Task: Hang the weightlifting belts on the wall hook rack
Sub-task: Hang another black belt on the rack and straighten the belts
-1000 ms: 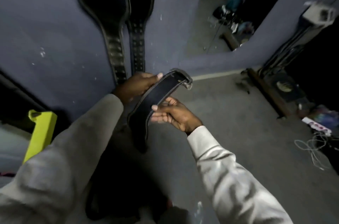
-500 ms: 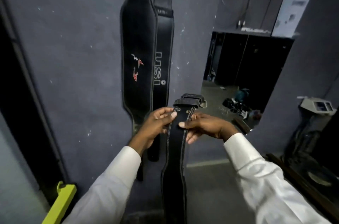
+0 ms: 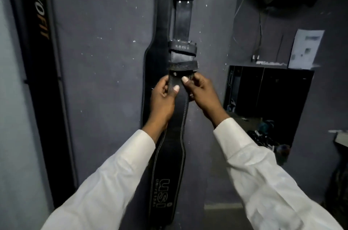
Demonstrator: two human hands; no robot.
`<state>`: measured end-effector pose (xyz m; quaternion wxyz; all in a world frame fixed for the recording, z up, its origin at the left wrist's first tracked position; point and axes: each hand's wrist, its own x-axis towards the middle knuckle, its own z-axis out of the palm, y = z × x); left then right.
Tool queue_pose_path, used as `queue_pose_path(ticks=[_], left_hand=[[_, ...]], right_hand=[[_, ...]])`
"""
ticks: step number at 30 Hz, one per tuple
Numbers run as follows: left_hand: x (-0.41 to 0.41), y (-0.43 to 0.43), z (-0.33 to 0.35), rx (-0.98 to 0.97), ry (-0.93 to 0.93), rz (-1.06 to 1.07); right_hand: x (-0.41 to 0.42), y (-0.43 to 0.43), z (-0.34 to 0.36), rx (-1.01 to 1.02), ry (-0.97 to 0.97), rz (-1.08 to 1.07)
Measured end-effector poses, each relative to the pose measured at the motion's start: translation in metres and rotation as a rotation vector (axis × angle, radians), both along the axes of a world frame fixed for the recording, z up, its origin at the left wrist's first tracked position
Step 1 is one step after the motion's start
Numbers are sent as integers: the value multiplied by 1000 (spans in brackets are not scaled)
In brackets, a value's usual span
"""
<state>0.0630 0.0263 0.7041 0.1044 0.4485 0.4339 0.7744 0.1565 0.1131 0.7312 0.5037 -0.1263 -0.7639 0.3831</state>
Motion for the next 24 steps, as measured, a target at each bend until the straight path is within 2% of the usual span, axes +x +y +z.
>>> queue_pose_path(ticks=[3, 5, 9, 11, 14, 18, 24], left_hand=[[-17, -11, 24, 85, -2, 148], [-31, -18, 41, 102, -11, 164], [-50, -28, 51, 22, 63, 163], [-50, -34, 41, 9, 102, 216], [-53, -37, 37, 52, 21, 269], [-64, -34, 52, 7, -108, 290], [-66, -31, 62, -23, -244, 188]], right_hand=[[-25, -25, -2, 31, 110, -67], [-39, -47, -16, 96, 104, -119], [-51, -56, 1, 107, 80, -173], [-51, -54, 17, 95, 64, -105], [-51, -60, 8, 68, 40, 20], [-54, -74, -34, 92, -55, 26], [-53, -70, -19, 49, -10, 32]])
